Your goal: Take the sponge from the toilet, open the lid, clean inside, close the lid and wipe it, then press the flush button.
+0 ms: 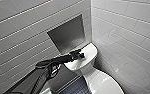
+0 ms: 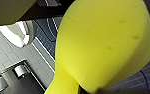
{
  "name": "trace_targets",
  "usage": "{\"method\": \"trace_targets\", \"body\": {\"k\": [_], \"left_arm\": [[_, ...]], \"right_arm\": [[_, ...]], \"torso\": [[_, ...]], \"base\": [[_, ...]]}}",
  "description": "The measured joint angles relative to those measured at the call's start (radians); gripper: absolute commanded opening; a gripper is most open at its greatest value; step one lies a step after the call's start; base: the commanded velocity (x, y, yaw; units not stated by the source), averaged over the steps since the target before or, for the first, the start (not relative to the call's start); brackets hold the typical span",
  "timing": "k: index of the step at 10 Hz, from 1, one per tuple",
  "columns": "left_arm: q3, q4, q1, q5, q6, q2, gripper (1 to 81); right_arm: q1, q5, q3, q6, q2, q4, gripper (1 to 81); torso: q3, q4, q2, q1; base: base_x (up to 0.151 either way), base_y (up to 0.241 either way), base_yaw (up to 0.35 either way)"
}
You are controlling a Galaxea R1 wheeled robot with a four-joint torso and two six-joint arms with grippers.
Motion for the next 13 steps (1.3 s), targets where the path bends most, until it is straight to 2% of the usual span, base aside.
{"method": "trace_targets", "body": {"k": [3, 5, 8, 11, 13], "left_arm": [[0.195, -0.056, -0.096, -0.011, -0.001, -0.107, 1.0], [0.330, -0.077, -0.100, -0.003, -0.003, -0.214, 1.0], [0.620, -0.085, -0.101, 0.003, -0.003, -0.372, 1.0], [0.931, -0.084, -0.093, 0.025, -0.003, -0.594, 1.0], [1.110, -0.073, -0.031, 0.032, -0.001, -0.750, 1.0]], "right_arm": [[0.000, 0.008, 0.000, 0.000, 0.000, 0.000, 1.0], [-0.002, 0.017, -0.001, 0.000, 0.000, 0.000, 1.0], [-0.002, 0.040, -0.001, 0.000, -0.002, 0.000, 1.0], [-0.002, 0.049, -0.001, 0.000, -0.009, 0.000, 1.0], [-0.001, 0.049, -0.002, 0.001, -0.009, 0.000, 1.0]], "torso": [[0.000, 0.000, 0.000, 0.000], [0.000, 0.000, 0.000, 0.000], [0.000, 0.000, 0.000, 0.000], [0.000, -0.001, 0.000, 0.000], [0.001, -0.001, 0.000, 0.000]], "base": [[0.000, 0.000, 0.000], [0.000, 0.000, 0.000], [0.000, 0.000, 0.000], [0.000, 0.000, 0.000], [0.000, 0.000, 0.000]]}}
